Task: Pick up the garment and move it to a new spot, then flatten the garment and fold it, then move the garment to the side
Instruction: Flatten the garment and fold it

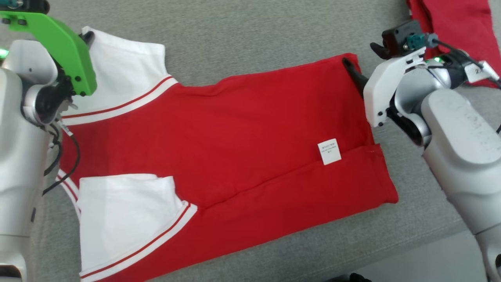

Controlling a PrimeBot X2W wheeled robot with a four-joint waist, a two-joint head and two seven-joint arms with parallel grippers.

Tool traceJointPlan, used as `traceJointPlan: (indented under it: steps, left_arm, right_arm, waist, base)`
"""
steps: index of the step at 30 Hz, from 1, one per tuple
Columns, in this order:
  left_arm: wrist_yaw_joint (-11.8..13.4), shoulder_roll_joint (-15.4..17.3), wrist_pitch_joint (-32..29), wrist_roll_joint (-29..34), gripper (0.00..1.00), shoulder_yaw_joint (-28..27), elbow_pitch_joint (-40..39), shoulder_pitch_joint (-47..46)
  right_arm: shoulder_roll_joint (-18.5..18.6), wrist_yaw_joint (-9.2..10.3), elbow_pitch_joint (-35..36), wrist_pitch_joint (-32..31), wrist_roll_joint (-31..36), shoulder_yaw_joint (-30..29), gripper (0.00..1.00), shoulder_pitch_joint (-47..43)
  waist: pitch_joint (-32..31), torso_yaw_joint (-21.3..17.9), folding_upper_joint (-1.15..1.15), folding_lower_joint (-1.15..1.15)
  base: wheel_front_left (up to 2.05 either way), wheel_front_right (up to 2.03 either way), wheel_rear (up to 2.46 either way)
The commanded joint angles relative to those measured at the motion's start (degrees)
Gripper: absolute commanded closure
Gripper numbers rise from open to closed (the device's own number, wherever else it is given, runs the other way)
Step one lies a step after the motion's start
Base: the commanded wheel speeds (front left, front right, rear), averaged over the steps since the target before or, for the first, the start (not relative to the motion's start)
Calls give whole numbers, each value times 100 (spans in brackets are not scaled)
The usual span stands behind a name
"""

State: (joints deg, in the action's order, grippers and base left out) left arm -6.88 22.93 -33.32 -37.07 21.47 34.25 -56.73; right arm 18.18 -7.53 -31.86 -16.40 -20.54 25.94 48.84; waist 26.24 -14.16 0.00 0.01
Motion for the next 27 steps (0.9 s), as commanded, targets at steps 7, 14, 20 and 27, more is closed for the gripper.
traceJointPlan:
  steps: [7,14,20,27]
  left_arm:
    - [-49,-146,164,-192,100,149,-21,-55]
    - [-57,-145,244,-302,100,239,42,-149]
    - [-61,-71,275,-372,100,285,96,-206]
    - [-62,-45,556,-373,100,280,145,-289]
  right_arm:
    - [432,10,-392,-888,-946,591,0,504]
    - [606,10,-651,-1148,-1647,954,65,669]
    - [607,11,-823,-799,-1951,1202,100,748]
    - [608,11,-1274,260,-1794,1294,100,1019]
  waist:
    - [-36,403,0,-1]
    - [-29,461,0,-1]
    - [-17,448,0,-1]
    - [-86,456,0,-1]
  base:
    - [0,0,0]
    - [0,0,0]
    - [0,0,0]
    - [0,0,0]
